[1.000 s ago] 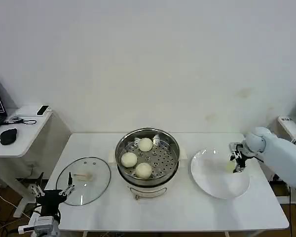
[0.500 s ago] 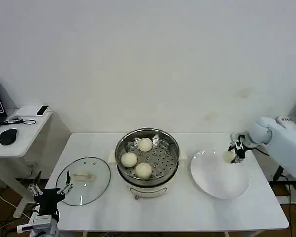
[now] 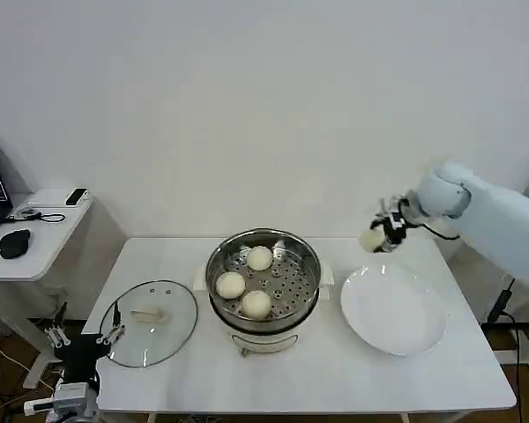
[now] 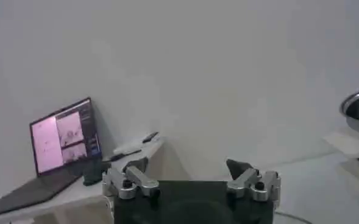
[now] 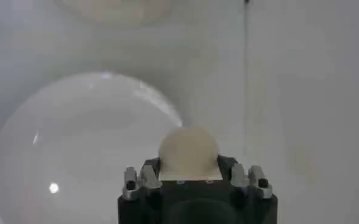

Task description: Take steamed baozi put them in steamer then cover it.

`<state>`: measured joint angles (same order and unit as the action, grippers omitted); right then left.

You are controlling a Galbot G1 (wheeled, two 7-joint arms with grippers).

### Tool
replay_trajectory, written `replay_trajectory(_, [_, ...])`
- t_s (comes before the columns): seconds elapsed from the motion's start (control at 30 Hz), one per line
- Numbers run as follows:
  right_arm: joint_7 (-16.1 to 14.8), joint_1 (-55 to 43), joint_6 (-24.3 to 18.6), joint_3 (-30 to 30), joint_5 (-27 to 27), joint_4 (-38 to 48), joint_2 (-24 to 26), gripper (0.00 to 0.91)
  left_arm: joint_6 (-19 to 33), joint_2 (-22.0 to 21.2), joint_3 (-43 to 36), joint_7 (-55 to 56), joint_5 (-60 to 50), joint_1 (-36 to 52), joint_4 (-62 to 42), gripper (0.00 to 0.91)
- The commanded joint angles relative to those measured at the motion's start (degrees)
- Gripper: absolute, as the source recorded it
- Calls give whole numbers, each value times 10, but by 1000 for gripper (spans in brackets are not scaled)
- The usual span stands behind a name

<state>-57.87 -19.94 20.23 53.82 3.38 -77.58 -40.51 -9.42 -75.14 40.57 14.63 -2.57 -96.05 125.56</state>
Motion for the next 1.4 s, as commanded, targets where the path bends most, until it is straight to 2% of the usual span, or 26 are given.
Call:
replay_trajectory(0.03, [40,-129,90,94,128,-88,-72,655,2,0,4,-1,-7,-1,-1,907])
replay_trajectory(0.37, [100,-137,175,135,238,-90,-175,655,4,-5,1,0,-17,-2,-4,907])
replay_trajectory(0.6, [119,-108,203,161,270,-74,-202,655,7,-5,3,0,-21,-3,-6,907])
replay_trajectory(0.83, [119,-61,207,161,243,-50,-202,655,7,-6,3,1,-21,-1,-9,907])
replay_trajectory(1.4, [119,-26,208,147,207,-28,-207,655,7,-5,5,0,-20,1,-16,907])
